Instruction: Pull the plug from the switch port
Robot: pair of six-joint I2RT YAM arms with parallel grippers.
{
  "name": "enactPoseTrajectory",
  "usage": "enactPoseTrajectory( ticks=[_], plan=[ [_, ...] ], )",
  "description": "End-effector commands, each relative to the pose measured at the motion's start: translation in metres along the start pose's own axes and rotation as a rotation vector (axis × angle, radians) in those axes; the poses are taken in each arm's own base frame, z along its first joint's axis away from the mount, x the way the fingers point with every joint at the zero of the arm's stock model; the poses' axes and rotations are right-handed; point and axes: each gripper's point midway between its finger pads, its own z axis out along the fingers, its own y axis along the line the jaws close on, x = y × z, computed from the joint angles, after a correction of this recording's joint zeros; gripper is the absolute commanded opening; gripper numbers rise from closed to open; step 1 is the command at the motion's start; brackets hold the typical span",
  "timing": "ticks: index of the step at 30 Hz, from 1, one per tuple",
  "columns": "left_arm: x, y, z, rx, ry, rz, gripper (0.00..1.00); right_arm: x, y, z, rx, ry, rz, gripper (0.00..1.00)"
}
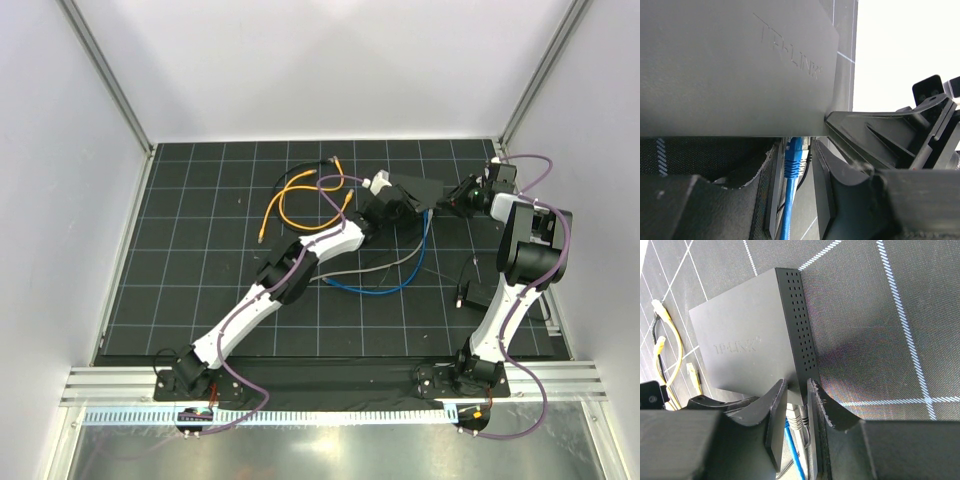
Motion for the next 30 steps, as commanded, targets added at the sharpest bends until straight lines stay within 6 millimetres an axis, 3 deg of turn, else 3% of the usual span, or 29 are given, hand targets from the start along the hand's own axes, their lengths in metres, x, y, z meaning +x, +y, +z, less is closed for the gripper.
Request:
enactPoseTrajectory(
  ticks=[1,6,15,25,30],
  plan=[
    [0.000,0.011,0.006,-0.031,-0.039,0.002,0.35,-0.002,0.009,-0.005,-0.027,-0.010,-0.002,0.29],
    [0.002,0.010,0.007,-0.021,-0.039,0.002,0.30,-0.003,0.009,-0.005,-0.026,-0.012,0.001,0.29],
    [0.008,0.015,0.008,-0.030,-0.036,0.007,0.32,-0.003,0.009,-0.006,-0.026,-0.013,-0.002,0.29],
    [0.007,0.019,0.010,-0.038,-0.048,-0.005,0.19,-0.003,0.010,-0.006,-0.022,-0.015,-0.005,0.28],
    [0.006,0.020,0.010,-0.036,-0.037,-0.008,0.07,-0.004,0.008,-0.004,-0.020,-0.014,0.003,0.28]
  ],
)
